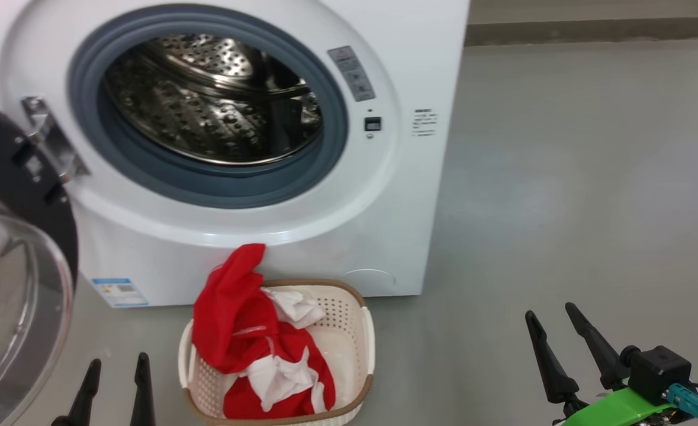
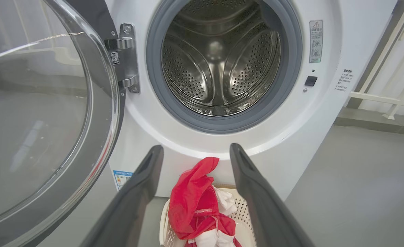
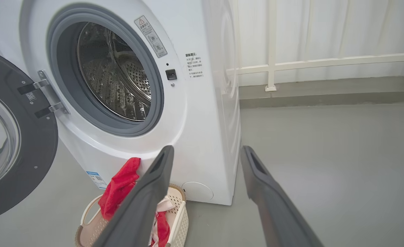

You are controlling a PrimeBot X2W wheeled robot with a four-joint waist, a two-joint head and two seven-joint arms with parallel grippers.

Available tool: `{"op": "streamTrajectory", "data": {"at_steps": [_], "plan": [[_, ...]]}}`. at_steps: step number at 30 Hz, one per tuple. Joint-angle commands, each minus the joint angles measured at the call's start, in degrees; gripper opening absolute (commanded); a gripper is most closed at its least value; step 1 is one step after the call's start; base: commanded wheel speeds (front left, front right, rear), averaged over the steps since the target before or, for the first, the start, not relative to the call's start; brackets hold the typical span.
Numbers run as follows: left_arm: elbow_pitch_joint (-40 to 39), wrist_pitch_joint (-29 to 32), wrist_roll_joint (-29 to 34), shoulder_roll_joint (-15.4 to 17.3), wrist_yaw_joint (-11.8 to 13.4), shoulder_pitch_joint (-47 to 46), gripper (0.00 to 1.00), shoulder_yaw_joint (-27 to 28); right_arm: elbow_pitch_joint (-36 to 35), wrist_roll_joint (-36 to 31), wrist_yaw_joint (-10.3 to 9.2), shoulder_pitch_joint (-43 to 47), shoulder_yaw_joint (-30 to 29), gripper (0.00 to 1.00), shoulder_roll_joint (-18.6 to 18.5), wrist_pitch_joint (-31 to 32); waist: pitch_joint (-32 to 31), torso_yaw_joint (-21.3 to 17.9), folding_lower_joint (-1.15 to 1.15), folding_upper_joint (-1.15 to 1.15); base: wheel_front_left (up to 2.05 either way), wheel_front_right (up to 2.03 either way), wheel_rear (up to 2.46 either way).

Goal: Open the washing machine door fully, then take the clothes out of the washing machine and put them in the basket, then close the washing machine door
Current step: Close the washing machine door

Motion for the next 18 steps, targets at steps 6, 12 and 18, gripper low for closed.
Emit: {"op": "streamTrajectory", "data": {"at_steps": [6, 12, 18], "plan": [[-2.0, -0.3, -2.1, 0.4, 1.8, 1.5, 1.0, 0.1, -0.8, 0.2, 0.36, -1.2, 2.9, 1.0, -1.5, -0.4, -0.8, 8.1, 0.0, 0.0, 0.0, 0.0, 0.0], [-2.5, -0.3, -3.2, 0.4, 3.1, 3.1, 1.0, -1.6, -0.2, 0.5, 0.36, -1.8, 4.5, 1.0, -1.7, -0.4, -1.3, 14.0, 0.0, 0.0, 0.0, 0.0, 0.0], [-3.1, -0.3, -3.5, 0.4, 4.1, 3.9, 1.0, -2.8, 0.2, 0.9, 0.36, -2.1, 5.7, 1.0, -1.6, -0.4, -1.5, 19.7, 0.0, 0.0, 0.0, 0.0, 0.0]]}}
